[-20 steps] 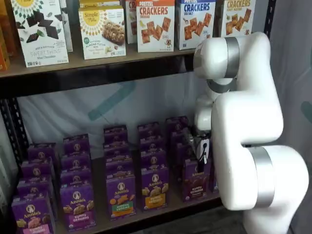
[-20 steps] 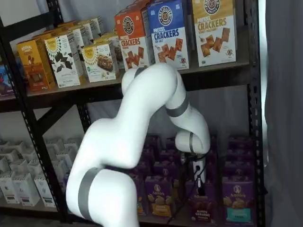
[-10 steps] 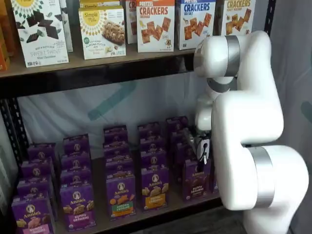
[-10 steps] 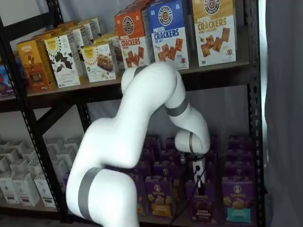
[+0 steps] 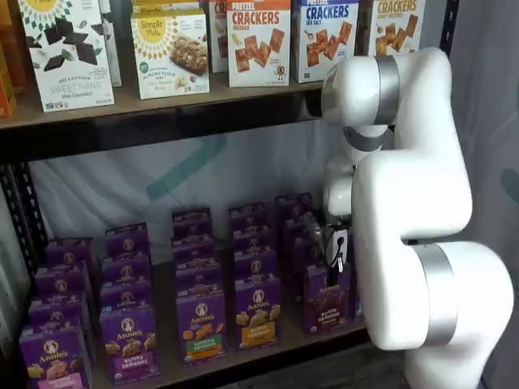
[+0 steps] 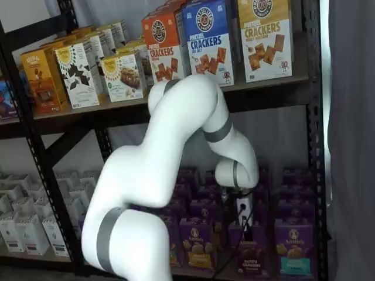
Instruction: Pick up the purple box with a brown patch in the center, on the bottom shelf, the fifth box from the left
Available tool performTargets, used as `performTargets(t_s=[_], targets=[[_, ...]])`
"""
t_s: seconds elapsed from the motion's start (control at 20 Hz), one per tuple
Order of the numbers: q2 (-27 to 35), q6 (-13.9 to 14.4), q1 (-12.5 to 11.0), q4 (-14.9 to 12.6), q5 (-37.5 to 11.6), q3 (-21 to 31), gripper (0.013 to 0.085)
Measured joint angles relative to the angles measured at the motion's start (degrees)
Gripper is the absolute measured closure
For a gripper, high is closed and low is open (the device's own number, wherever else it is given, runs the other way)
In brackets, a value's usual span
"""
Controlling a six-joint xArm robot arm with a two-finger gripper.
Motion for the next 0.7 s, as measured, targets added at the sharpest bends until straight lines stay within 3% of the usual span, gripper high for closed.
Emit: performTargets(t_s=[0.2, 0.45, 0.7], targets=[[-1.2, 2.5, 0.1, -2.7, 0.3, 1.5, 0.0650], [-5.2, -4.5, 0.5, 5.5, 1.6, 5.7, 0.0650], [-10.4, -9.1, 0.6, 10.7, 1.1, 11.7, 0.0650]])
